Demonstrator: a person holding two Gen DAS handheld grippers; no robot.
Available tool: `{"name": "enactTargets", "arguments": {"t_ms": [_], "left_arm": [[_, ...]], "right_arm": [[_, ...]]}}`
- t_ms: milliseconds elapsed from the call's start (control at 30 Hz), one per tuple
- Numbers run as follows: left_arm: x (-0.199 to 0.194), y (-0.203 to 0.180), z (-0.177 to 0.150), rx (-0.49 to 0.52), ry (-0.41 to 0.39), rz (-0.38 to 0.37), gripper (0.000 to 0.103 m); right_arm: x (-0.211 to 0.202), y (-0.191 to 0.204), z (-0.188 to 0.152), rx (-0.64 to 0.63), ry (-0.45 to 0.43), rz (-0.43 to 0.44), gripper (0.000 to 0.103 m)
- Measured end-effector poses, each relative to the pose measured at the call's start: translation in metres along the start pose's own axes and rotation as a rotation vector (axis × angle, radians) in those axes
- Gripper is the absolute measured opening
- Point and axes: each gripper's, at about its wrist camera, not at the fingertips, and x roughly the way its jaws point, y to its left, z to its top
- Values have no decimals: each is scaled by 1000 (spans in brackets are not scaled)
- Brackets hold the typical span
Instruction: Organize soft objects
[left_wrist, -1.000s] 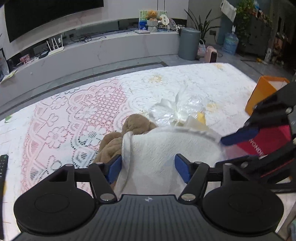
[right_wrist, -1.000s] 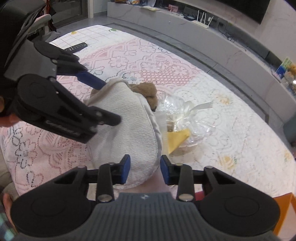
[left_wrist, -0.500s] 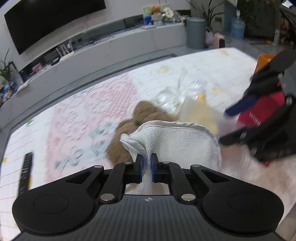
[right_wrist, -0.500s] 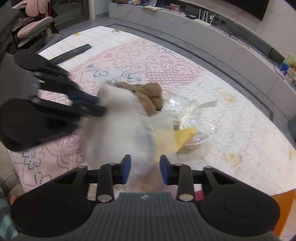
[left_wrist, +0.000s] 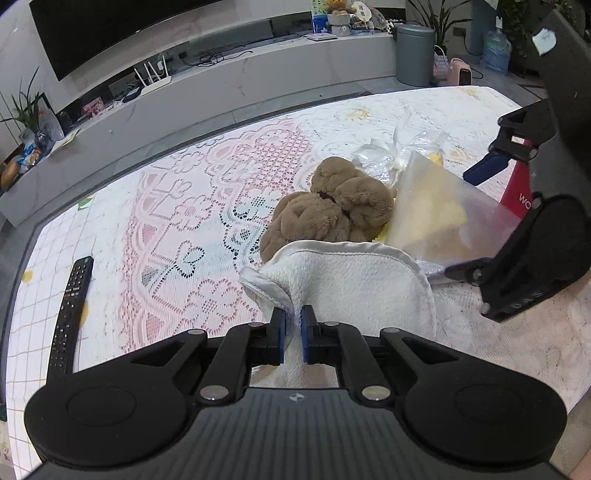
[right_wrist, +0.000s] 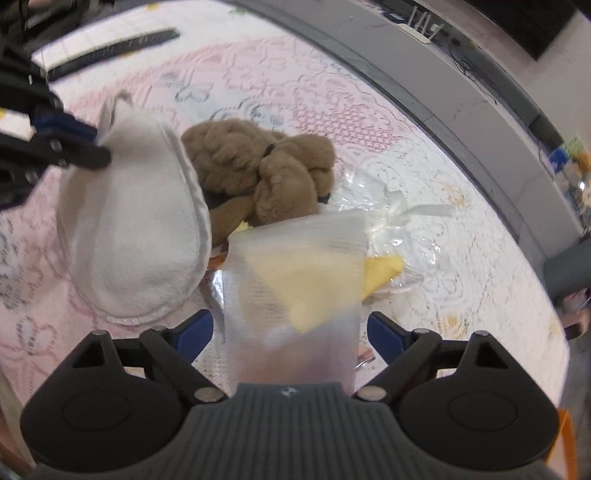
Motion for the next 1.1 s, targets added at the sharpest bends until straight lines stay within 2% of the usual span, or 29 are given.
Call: {"name": "enactTargets", "arguments": {"t_ms": [67,100,167,267,400,500,600,933,1100], "left_arm": [[-1,3,-2,-18,-7,-7,9],[-1,4,-2,-24,-10,-10,9],[-3,4,-4,-29,-16,-12,9],[-6,4,-6,-33,-23,-11,9],[-12,4,-9,-48,-31,-14,9],[-23,2,-10,-48,-43,-20,9],[-35,-3,-12,-38,-56,-23,9],[-98,-25,-13,-12,-141,-19,9],[-135,-38,-10,-6,-175,-41,9]], "right_arm": [[3,3,2,-9,6,-17,73],[5,2,3,5,21,0,58],[2,-1,3,40,20,3,54],[-8,-4,2,63,8,14,41],[-21,-8,-2,83,2,29,6],[-32,-9,-6,100,-7,43,0],[-46,-8,-13,120,-29,54,0],[-107,-2,-40,202,-102,172,0],[-148,3,-59,196,-149,173,0]]}}
